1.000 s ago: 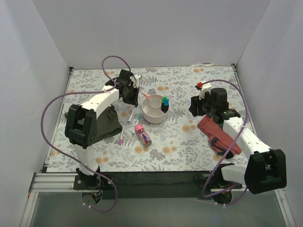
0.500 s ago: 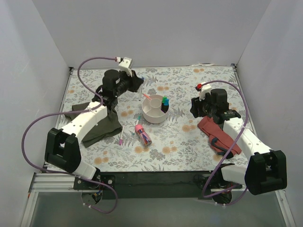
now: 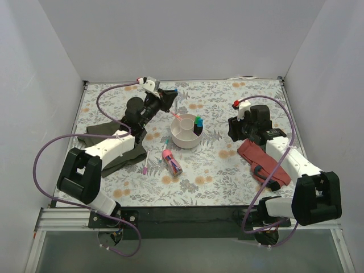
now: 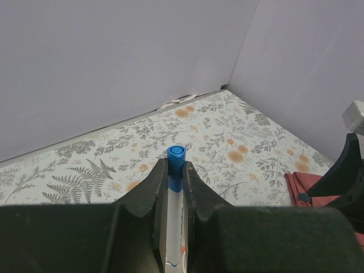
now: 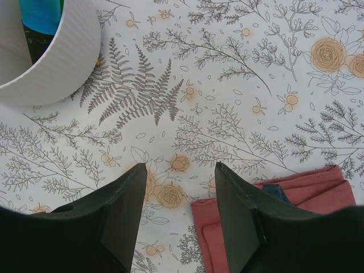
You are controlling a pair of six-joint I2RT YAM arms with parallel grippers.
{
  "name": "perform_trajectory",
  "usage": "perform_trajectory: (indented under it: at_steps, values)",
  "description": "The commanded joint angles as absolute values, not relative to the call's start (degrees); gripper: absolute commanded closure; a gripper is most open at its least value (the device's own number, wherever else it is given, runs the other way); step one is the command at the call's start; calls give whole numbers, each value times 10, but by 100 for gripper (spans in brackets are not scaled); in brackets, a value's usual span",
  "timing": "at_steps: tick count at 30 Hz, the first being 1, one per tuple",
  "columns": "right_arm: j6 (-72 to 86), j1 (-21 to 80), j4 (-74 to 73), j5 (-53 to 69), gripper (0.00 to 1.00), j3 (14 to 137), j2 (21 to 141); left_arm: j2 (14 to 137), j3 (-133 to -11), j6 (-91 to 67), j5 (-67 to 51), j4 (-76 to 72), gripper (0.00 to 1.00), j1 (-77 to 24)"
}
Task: Sort the stationery into containers
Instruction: Place the pen in the storage box.
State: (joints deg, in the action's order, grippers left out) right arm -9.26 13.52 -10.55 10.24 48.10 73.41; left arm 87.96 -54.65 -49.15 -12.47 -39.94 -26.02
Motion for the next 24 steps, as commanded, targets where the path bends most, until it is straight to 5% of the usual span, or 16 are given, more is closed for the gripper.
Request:
perform_trajectory:
  at_steps: [1, 24]
  values:
    - [-100, 133, -100, 102, 40, 514, 746, 893, -527, -491, -119, -441, 100, -266]
    - [-94, 134, -85, 108, 40, 515, 775, 955, -512, -486, -98, -441, 100, -262]
